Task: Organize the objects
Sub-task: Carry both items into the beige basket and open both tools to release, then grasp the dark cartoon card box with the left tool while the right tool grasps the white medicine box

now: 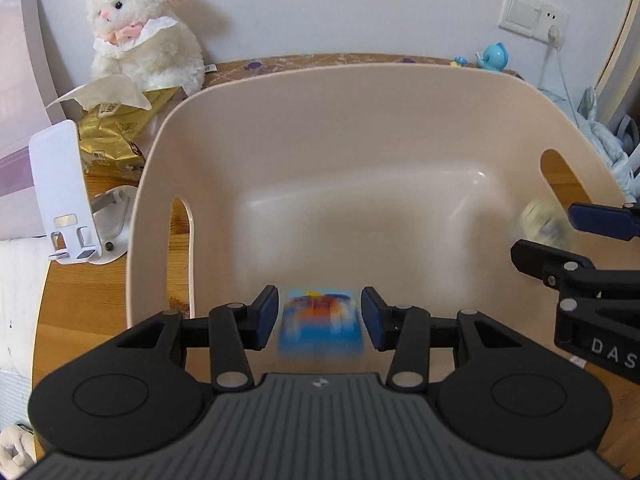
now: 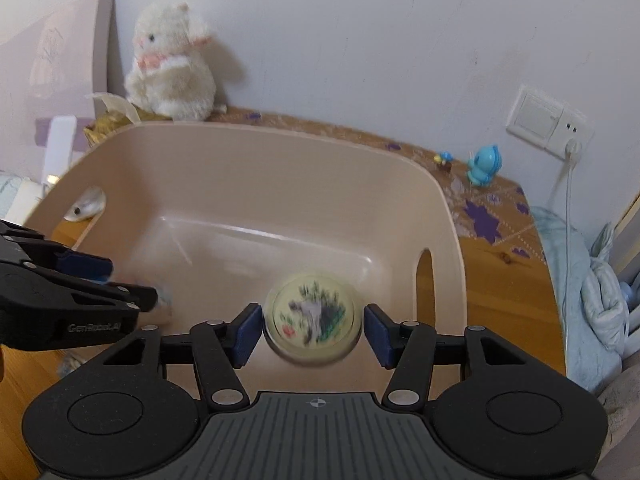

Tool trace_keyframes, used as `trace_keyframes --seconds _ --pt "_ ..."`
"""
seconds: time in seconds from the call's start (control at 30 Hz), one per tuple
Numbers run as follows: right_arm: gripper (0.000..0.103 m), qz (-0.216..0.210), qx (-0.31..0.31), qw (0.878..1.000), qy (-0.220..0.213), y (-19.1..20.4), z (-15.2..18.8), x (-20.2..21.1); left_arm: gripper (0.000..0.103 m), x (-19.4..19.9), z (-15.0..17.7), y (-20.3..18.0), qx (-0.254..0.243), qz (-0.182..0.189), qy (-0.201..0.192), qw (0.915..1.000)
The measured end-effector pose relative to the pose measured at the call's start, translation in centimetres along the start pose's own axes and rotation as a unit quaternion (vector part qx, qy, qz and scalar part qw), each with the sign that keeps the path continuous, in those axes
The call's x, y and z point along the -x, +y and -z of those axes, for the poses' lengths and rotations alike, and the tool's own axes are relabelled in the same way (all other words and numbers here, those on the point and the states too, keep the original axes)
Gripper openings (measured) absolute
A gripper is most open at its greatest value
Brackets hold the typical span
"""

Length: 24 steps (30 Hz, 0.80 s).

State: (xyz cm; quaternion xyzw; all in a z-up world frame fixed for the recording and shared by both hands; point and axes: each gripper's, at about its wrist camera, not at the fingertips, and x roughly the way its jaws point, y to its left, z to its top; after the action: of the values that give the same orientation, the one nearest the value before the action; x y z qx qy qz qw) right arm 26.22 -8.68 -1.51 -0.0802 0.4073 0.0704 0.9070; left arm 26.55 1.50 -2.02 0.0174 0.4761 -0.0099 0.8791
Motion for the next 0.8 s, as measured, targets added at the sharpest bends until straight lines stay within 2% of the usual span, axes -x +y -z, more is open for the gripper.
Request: trace_keyframes --seconds 0.03,0.07,0.1,0.2,0.3,0.4,0.57,0.8 --pt "0.070 0.004 0.000 1.000 -0.007 0.1 0.1 0.5 0.050 0.4 0.0 -0.1 -0.001 -0.001 -0.005 1.0000" --pt "0.073 0.008 0.001 1.000 -0.017 0.1 0.1 1.1 0.060 0.8 0.0 -0.1 -0.004 0.000 -0.011 0.9999" --pt "0.079 0.011 0.002 1.000 -0.027 0.1 0.1 1.7 0.064 1.3 0.0 -0.2 -0.006 0.004 -0.018 0.9998" --pt "0.088 0.017 -0.004 0.998 -0.055 -0.1 0.2 3.9 0.077 3.3 0.0 -0.5 -0.007 -0.001 -0.046 0.9989" --pt "0.093 0.013 -0.019 0.997 -0.075 -0.7 0.4 6.1 0.079 5.3 0.2 -0.7 -0.014 -0.007 -0.072 0.9973" --pt "0.103 0.015 -0.027 0.995 -0.092 -1.1 1.0 8.2 0.080 6.9 0.6 -0.4 -0.017 -0.005 -0.079 0.9967" --pt "0.103 0.018 -0.036 0.994 -0.102 -1.8 3.1 10.6 0.081 8.6 2.1 0.6 -0.005 -0.001 -0.084 0.9964" --pt "0.103 0.016 -0.049 0.996 -0.078 -3.2 6.5 11.3 0.081 10.8 4.8 1.2 -0.008 0.001 -0.088 0.9961"
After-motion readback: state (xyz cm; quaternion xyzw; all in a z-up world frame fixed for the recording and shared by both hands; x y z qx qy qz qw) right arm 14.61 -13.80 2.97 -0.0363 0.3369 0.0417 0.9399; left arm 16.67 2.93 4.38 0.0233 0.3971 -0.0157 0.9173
